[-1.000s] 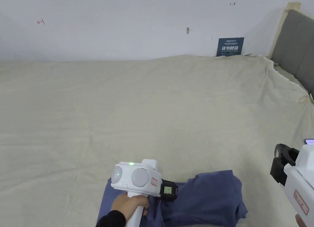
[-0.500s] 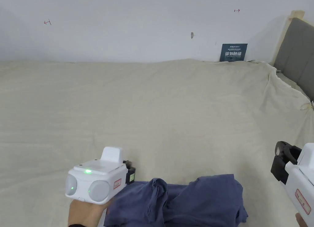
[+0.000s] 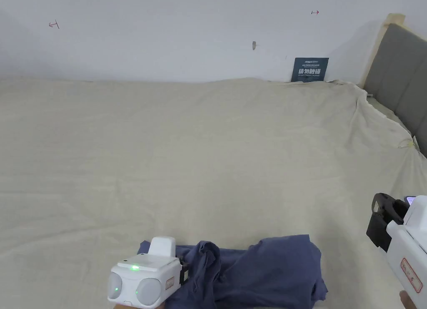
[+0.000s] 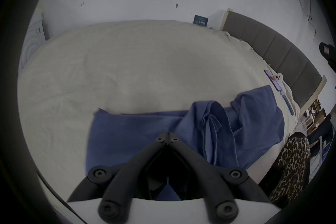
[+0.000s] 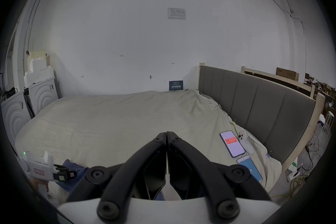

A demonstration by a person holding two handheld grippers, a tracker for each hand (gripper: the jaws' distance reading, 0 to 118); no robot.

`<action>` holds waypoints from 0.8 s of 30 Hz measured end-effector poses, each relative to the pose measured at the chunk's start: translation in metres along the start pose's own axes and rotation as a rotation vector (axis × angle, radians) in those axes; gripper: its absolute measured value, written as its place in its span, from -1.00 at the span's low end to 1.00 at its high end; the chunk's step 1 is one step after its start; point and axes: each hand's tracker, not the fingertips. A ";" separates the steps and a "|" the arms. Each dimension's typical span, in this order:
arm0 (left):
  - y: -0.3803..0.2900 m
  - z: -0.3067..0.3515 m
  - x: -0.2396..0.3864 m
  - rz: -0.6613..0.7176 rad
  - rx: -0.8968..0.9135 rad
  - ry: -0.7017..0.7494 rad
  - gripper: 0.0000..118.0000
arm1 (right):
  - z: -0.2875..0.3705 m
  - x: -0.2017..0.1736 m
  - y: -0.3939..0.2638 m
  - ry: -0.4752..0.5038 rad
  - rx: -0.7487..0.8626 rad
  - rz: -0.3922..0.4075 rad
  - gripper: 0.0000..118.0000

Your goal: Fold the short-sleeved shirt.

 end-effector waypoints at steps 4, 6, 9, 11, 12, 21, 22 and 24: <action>-0.004 -0.015 0.019 -0.022 -0.026 -0.004 -1.00 | 0.001 0.010 -0.003 -0.019 -0.008 0.003 -1.00; -0.006 -0.015 0.028 -0.031 -0.018 -0.005 -1.00 | 0.002 0.011 -0.003 -0.026 -0.013 0.001 -1.00; -0.008 -0.016 0.040 -0.055 -0.017 -0.026 -1.00 | 0.003 0.016 -0.002 -0.037 -0.017 -0.002 -1.00; -0.009 -0.017 0.049 -0.082 -0.014 -0.041 -1.00 | 0.002 0.016 -0.002 -0.039 -0.017 -0.008 -1.00; -0.009 -0.017 0.053 -0.093 -0.013 -0.043 -1.00 | 0.002 0.016 -0.002 -0.039 -0.017 -0.008 -1.00; -0.003 -0.014 0.064 -0.120 -0.013 -0.095 -1.00 | 0.005 0.007 0.002 -0.033 -0.018 0.001 -1.00; 0.001 -0.009 0.060 -0.106 -0.009 -0.106 -1.00 | 0.007 0.003 0.003 -0.032 -0.018 0.002 -1.00; 0.011 0.006 0.049 -0.061 0.041 -0.142 -1.00 | 0.008 0.002 0.005 -0.031 -0.017 0.005 -1.00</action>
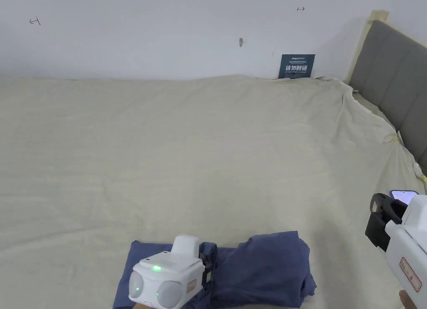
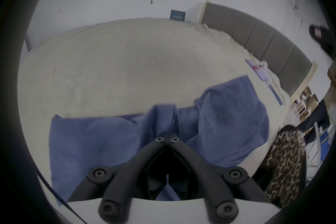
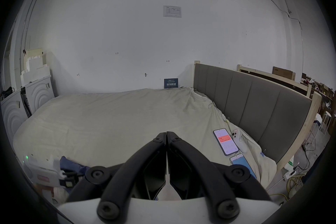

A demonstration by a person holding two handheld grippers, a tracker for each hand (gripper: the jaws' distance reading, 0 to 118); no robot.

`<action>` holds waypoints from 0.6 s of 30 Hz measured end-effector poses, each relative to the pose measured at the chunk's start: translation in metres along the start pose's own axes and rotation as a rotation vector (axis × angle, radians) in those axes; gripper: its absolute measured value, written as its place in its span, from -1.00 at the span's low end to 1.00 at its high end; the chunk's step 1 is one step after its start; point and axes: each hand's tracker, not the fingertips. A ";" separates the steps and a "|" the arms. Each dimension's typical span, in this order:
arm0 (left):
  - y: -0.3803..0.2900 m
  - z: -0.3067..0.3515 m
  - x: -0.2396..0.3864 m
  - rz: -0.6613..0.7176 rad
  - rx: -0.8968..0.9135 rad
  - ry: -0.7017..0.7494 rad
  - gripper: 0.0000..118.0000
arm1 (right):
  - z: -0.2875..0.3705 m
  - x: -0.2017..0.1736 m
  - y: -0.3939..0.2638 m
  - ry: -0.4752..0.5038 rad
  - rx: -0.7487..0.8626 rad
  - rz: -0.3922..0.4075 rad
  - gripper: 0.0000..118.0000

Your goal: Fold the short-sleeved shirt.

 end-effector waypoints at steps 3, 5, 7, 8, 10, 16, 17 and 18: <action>0.022 0.027 -0.023 0.032 0.021 -0.041 -1.00 | -0.003 0.003 0.000 0.003 0.002 0.002 -1.00; 0.034 0.044 -0.045 0.060 0.027 -0.063 -1.00 | -0.003 0.002 0.001 0.006 0.003 0.003 -1.00; 0.043 0.058 -0.069 0.106 0.021 -0.077 -1.00 | -0.004 0.000 0.002 0.010 0.006 0.008 -1.00; 0.046 0.063 -0.081 0.130 0.009 -0.085 -1.00 | -0.004 -0.002 0.003 0.011 0.007 0.010 -1.00; 0.050 0.071 -0.104 0.172 -0.010 -0.090 -0.99 | -0.004 -0.006 0.004 0.016 0.006 0.011 -1.00; 0.042 0.078 -0.162 0.286 -0.092 -0.066 0.34 | -0.008 -0.015 0.003 0.028 -0.001 0.023 -1.00; 0.038 0.074 -0.171 0.321 -0.125 -0.088 0.61 | -0.009 -0.017 0.003 0.031 -0.004 0.027 -1.00; 0.034 0.071 -0.177 0.339 -0.159 -0.098 0.67 | -0.010 -0.017 0.002 0.033 -0.006 0.030 -1.00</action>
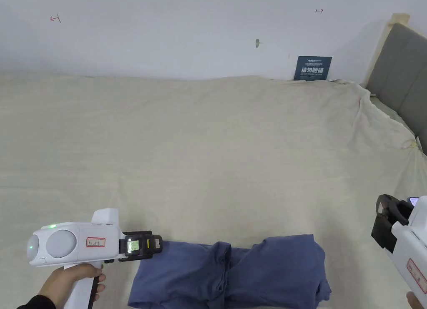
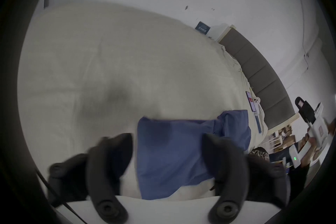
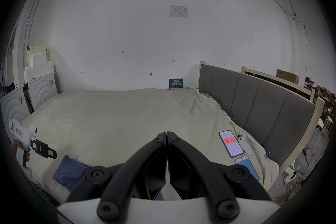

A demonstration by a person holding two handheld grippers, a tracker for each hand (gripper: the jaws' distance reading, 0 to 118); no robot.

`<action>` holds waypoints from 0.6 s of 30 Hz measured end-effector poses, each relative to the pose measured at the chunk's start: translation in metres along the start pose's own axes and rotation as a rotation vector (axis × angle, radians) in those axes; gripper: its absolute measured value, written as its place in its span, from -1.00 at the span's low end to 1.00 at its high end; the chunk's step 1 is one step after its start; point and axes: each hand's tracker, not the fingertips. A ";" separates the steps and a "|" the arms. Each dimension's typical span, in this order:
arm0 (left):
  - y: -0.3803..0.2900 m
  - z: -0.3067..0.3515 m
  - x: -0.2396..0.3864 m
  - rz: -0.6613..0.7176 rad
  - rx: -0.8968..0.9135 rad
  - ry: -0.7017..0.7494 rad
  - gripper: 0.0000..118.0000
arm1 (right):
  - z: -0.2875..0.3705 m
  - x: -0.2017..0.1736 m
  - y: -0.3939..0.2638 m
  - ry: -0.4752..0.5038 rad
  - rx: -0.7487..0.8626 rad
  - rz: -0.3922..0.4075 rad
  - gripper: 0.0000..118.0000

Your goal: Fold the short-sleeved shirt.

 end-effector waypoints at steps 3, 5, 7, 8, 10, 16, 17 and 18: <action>-0.004 -0.010 -0.017 0.028 -0.041 -0.043 0.67 | -0.001 -0.002 0.000 0.002 -0.004 0.004 -1.00; -0.005 -0.020 -0.028 0.054 -0.077 -0.071 0.67 | -0.004 -0.001 -0.002 0.003 -0.008 0.006 -1.00; -0.010 -0.028 -0.032 0.086 -0.111 -0.081 0.67 | -0.005 -0.001 -0.003 0.001 -0.011 0.010 -1.00; -0.010 -0.034 -0.036 0.099 -0.134 -0.085 0.67 | -0.006 -0.001 -0.004 -0.001 -0.014 0.011 -1.00; -0.012 -0.044 -0.044 0.106 -0.150 -0.090 0.66 | -0.006 0.000 -0.005 -0.003 -0.019 0.014 -1.00; -0.010 -0.054 -0.042 0.056 -0.142 -0.129 0.38 | -0.008 -0.003 -0.007 -0.015 -0.031 0.020 -1.00; -0.010 -0.057 -0.041 0.057 -0.140 -0.131 0.10 | -0.009 -0.003 -0.007 -0.015 -0.033 0.019 -1.00; -0.012 -0.060 -0.037 0.058 -0.144 -0.140 -0.07 | -0.009 -0.004 -0.007 -0.013 -0.036 0.018 -1.00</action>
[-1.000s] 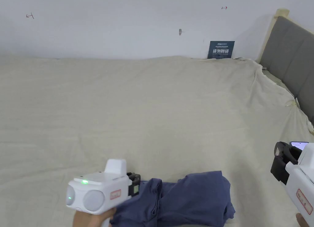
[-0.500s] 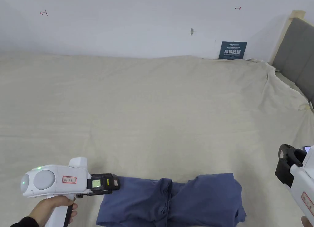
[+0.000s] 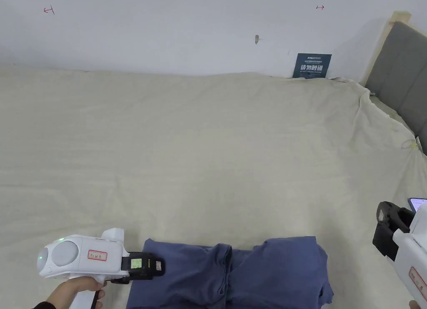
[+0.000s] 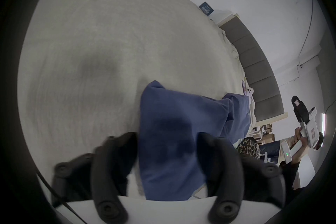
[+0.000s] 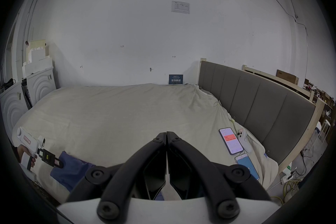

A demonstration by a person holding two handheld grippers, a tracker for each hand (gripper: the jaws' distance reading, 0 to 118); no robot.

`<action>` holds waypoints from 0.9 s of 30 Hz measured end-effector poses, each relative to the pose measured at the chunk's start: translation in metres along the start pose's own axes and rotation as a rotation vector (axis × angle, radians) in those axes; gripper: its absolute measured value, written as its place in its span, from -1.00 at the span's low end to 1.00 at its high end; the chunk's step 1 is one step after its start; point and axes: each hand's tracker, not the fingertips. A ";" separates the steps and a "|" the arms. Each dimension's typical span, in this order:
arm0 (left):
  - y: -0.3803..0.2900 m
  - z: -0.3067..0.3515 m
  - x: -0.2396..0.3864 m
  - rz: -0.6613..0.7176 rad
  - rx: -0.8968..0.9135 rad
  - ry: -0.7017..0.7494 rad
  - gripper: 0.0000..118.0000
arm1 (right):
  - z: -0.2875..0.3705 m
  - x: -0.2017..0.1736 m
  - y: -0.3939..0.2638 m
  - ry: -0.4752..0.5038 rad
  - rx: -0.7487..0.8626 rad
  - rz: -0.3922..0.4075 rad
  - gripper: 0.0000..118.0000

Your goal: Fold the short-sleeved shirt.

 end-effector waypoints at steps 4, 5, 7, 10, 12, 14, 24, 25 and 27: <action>-0.004 -0.009 0.001 -0.022 0.001 0.018 -0.51 | 0.000 -0.003 0.000 0.004 -0.005 0.005 -1.00; -0.003 -0.009 0.000 -0.015 -0.001 0.023 -0.73 | 0.000 -0.003 0.001 0.005 -0.005 0.007 -1.00; -0.005 -0.006 -0.001 -0.002 0.000 0.019 -0.78 | 0.000 -0.005 0.002 0.007 -0.002 0.009 -1.00; -0.009 0.004 0.007 -0.010 0.029 0.035 -0.86 | 0.001 -0.007 0.005 0.010 0.000 0.003 -1.00; -0.010 0.018 0.009 -0.007 0.066 0.056 -0.88 | 0.001 -0.009 0.007 0.011 0.003 0.001 -1.00; -0.012 0.033 0.004 0.035 0.088 0.050 -0.88 | -0.001 -0.007 0.007 0.017 0.006 0.000 -1.00; -0.020 0.118 -0.011 0.115 0.157 0.224 -0.88 | -0.003 -0.013 0.010 0.060 0.022 -0.003 -1.00; -0.019 0.125 -0.010 0.121 0.157 0.244 -0.88 | -0.002 -0.014 0.011 0.063 0.024 -0.004 -1.00; -0.019 0.134 -0.002 0.137 0.164 0.265 -0.88 | 0.000 -0.015 0.012 0.068 0.027 -0.007 -1.00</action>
